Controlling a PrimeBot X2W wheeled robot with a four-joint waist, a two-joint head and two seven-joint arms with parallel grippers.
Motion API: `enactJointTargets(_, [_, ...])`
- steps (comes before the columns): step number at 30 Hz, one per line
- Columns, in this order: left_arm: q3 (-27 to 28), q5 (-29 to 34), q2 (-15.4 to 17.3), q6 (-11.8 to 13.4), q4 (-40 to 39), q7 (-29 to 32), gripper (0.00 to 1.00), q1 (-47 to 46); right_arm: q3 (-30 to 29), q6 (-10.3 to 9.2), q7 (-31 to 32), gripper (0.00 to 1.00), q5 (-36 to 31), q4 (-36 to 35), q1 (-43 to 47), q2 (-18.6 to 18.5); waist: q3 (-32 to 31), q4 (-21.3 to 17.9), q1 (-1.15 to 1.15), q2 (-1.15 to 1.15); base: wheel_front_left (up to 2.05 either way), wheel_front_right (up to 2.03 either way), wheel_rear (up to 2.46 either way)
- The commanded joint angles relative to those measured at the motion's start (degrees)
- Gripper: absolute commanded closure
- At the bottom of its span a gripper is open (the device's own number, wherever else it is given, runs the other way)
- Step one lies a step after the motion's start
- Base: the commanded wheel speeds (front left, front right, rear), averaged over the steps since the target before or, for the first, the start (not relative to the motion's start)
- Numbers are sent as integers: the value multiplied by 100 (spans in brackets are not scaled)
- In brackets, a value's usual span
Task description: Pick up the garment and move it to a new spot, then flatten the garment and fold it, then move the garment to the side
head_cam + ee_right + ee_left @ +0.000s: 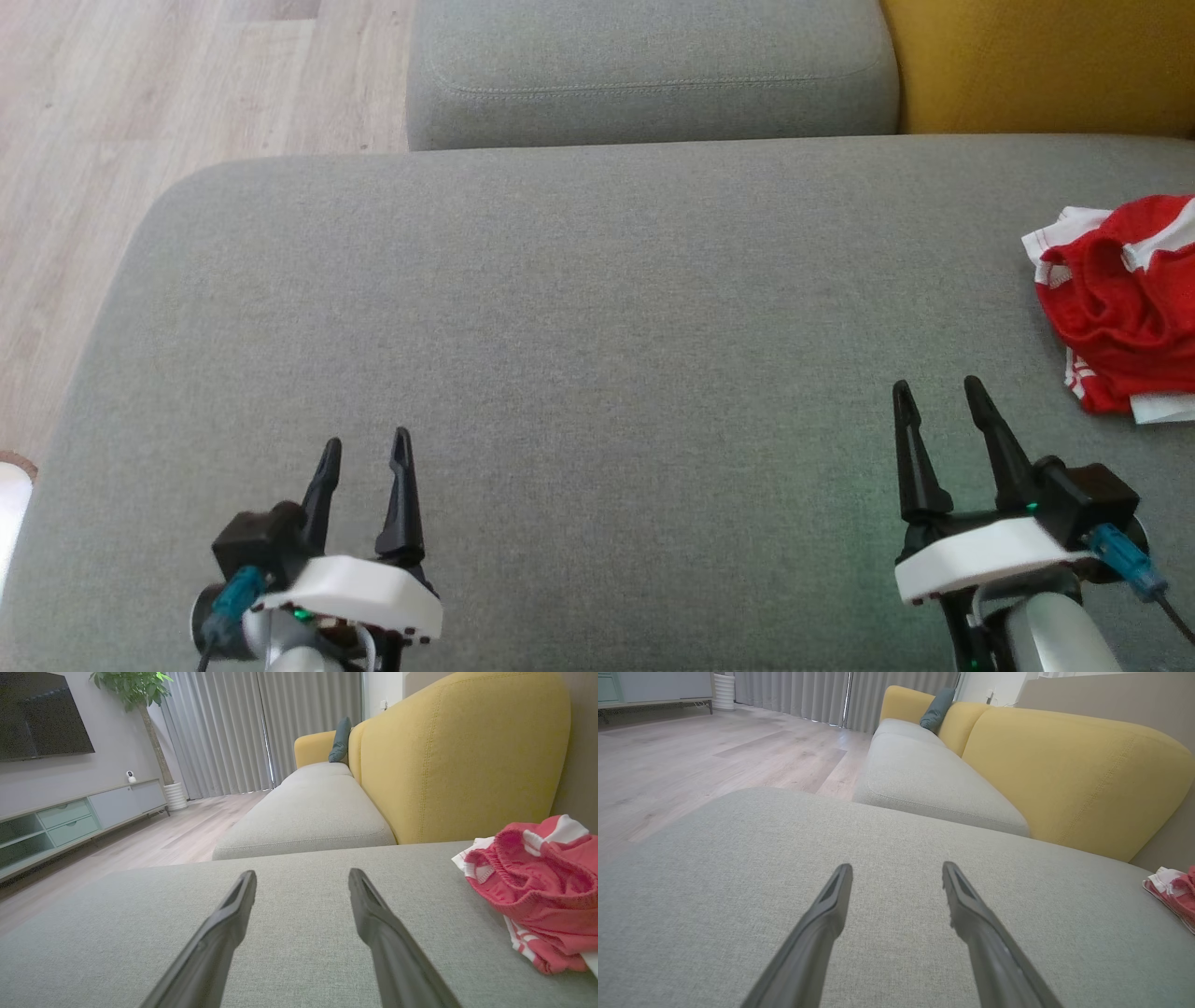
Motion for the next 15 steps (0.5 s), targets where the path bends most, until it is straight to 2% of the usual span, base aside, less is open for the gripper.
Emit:
enactJointTargets(1, [138,16,7,29,-154,-70,0,-172,106,37,-90,0,-10,-175,-237,-10,1,1,0,0,0,0,0])
enactJointTargets(15, [74,3,7,60,-74,-70,0,-182,55,37,-114,0,53,-20,-246,-10,-46,24,0,0,0,0,0])
